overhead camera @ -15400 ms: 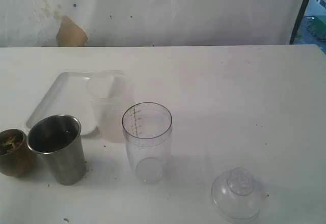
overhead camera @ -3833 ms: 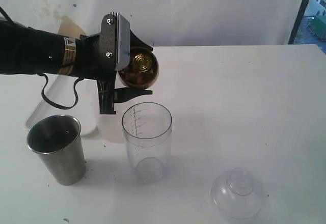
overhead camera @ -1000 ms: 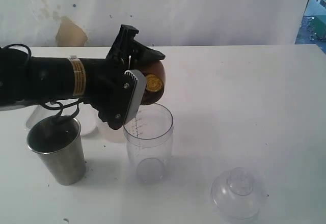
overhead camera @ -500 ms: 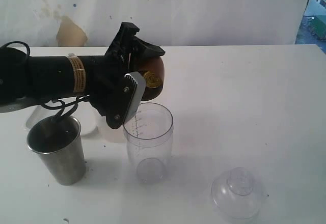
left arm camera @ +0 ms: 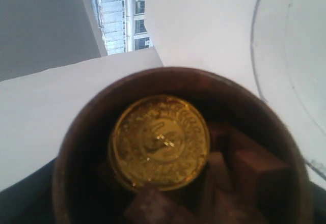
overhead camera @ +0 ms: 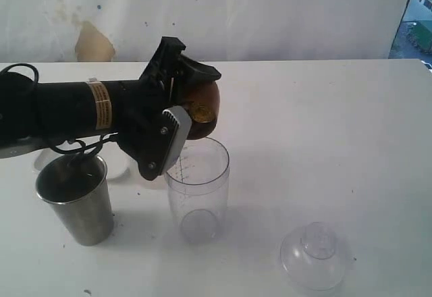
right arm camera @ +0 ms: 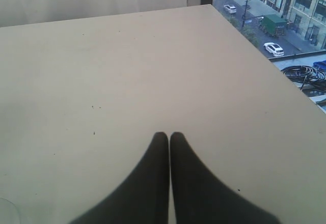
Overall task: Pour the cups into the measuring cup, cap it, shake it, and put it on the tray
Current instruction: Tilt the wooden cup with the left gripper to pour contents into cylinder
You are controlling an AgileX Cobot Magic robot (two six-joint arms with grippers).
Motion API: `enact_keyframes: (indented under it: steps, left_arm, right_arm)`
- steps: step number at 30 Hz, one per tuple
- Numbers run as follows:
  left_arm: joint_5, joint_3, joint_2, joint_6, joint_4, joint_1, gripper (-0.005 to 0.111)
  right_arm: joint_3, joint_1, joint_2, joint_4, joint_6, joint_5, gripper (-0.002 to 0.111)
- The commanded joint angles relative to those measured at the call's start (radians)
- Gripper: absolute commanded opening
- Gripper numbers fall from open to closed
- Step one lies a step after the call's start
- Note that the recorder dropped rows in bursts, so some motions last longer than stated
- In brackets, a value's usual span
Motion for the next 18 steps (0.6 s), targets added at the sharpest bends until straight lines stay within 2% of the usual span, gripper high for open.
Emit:
enact_keyframes:
  steps: [1,11,18]
  left_arm:
    - [-0.033,0.002,-0.012,0.032,-0.037,-0.004,0.0]
    - [-0.033,0.004,-0.012,0.099,-0.041,-0.004,0.0]
    - [-0.137,0.067,-0.012,0.325,-0.184,-0.004,0.0]
  right_arm:
    - [0.002,-0.004,-0.005,-0.003,0.003,-0.007,0.001]
    - [0.002,-0.004,-0.005,-0.003,0.003,-0.007,0.001]
    - [0.002,-0.004,-0.005,-0.003,0.003,-0.007,0.001]
